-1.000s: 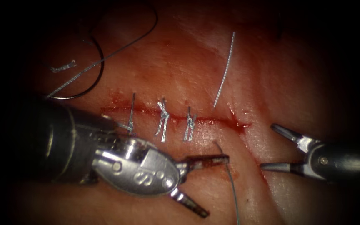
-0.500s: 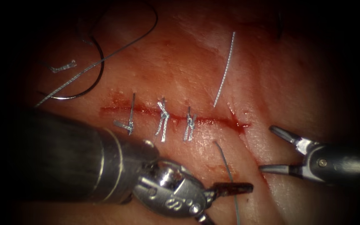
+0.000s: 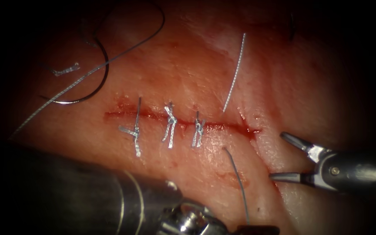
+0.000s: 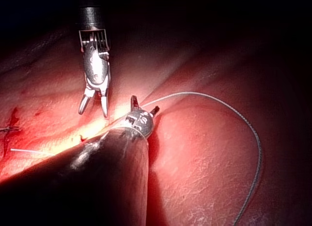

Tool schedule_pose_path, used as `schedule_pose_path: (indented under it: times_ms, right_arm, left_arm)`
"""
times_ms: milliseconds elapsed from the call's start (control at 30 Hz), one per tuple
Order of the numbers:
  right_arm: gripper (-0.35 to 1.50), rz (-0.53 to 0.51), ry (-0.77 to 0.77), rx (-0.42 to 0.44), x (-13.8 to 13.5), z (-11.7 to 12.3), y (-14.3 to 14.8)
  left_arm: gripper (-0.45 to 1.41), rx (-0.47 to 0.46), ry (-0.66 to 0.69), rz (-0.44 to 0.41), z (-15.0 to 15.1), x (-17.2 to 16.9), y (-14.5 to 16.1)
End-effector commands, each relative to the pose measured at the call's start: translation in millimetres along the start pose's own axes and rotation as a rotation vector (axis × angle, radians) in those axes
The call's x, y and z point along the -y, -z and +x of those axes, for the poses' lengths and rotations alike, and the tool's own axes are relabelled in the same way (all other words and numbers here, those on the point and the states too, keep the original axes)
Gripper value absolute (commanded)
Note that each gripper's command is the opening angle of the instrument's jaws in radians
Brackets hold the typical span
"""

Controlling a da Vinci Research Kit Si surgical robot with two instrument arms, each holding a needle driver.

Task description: Wound Closure

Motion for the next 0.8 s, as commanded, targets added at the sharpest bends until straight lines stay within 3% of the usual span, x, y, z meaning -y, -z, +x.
schedule_pose_path:
  times_ms: [33, 400, 600, 800]
  right_arm:
    - [1.3, 0.002, -0.001, -0.002, 0.5, 0.0, -0.7]
    - [1.25, 0.032, -0.01, -0.018, 0.3, 1.0, -1.1]
    - [1.25, 0.064, 0.075, -0.076, -0.4, 3.9, -2.2]
    - [1.21, 0.123, 0.139, -0.116, -0.4, 5.7, -5.7]
  left_arm:
    - [-0.45, 0.011, -0.004, 0.011, -1.1, 0.2, -0.5]
    - [-0.45, 0.092, -0.004, 0.126, -7.6, 2.5, 5.0]
    - [-0.45, 0.09, -0.035, 0.133, -7.9, 2.9, 6.0]
    - [-0.45, 0.073, -0.067, 0.138, -6.4, 4.6, 7.6]
